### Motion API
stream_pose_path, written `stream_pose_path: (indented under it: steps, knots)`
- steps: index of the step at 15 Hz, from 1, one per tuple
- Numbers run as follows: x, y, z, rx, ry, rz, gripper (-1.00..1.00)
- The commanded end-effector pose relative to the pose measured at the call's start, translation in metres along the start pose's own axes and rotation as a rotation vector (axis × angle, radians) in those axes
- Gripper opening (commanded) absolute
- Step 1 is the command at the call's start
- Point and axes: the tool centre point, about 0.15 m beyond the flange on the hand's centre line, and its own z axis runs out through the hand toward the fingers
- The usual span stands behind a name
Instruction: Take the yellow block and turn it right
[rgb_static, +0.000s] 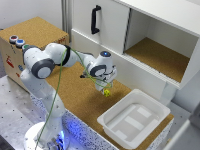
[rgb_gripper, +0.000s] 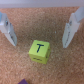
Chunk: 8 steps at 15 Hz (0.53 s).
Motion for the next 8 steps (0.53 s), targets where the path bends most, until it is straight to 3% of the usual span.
stream_pose_path:
  steps: [1,4,8]
  knots:
    - [-0.041,-0.004,-0.064,-0.189,0.1,-0.216,1.0]
    - [-0.049,-0.009,-0.069,-0.178,0.115,-0.349,1.0]
    - [-0.038,-0.004,-0.03,-0.141,0.09,-0.461,1.0]
